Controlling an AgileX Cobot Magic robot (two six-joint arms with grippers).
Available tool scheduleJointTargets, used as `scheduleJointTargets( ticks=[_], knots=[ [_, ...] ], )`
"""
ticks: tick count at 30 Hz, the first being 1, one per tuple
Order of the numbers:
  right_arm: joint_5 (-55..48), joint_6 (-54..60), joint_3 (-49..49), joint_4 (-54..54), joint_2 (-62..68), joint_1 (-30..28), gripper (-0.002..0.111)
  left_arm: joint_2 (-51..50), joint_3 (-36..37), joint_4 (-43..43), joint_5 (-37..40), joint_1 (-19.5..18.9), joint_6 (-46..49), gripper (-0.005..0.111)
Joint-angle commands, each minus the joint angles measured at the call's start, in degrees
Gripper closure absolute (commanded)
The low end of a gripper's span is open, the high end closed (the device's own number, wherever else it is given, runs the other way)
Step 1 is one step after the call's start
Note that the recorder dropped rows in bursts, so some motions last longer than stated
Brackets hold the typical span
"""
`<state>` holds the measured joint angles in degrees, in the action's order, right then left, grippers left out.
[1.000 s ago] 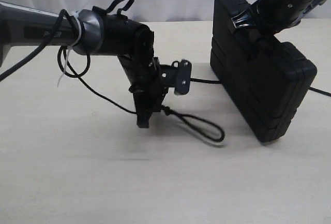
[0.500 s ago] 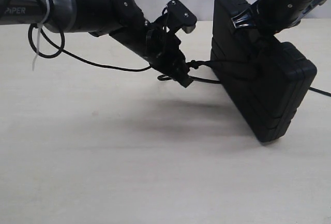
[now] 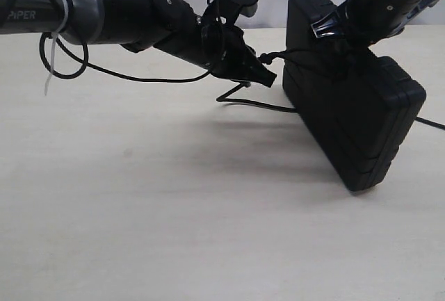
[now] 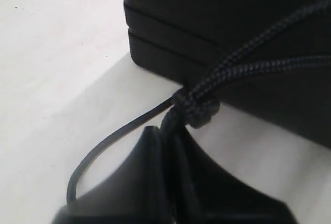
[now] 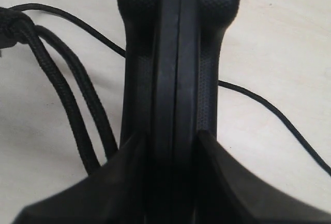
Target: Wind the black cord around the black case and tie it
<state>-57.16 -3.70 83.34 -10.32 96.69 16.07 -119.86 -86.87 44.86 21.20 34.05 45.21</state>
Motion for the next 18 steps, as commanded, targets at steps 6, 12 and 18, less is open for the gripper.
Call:
scheduleJointTargets(
  ticks=[6,12,18],
  knots=[
    [0.08,0.47,-0.22,0.35,-0.44,-0.2,0.079,0.37,-0.21,-0.54,-3.91,-0.07,-3.47,0.107],
    [0.08,0.47,-0.22,0.35,-0.44,-0.2,0.079,0.37,0.7,-14.66,-4.03,-0.07,-16.22,0.107],
    [0.08,0.71,-0.22,0.35,-0.44,-0.2,0.079,0.37,0.98,-18.03,-6.13,-0.07,-21.69,0.107]
  ],
)
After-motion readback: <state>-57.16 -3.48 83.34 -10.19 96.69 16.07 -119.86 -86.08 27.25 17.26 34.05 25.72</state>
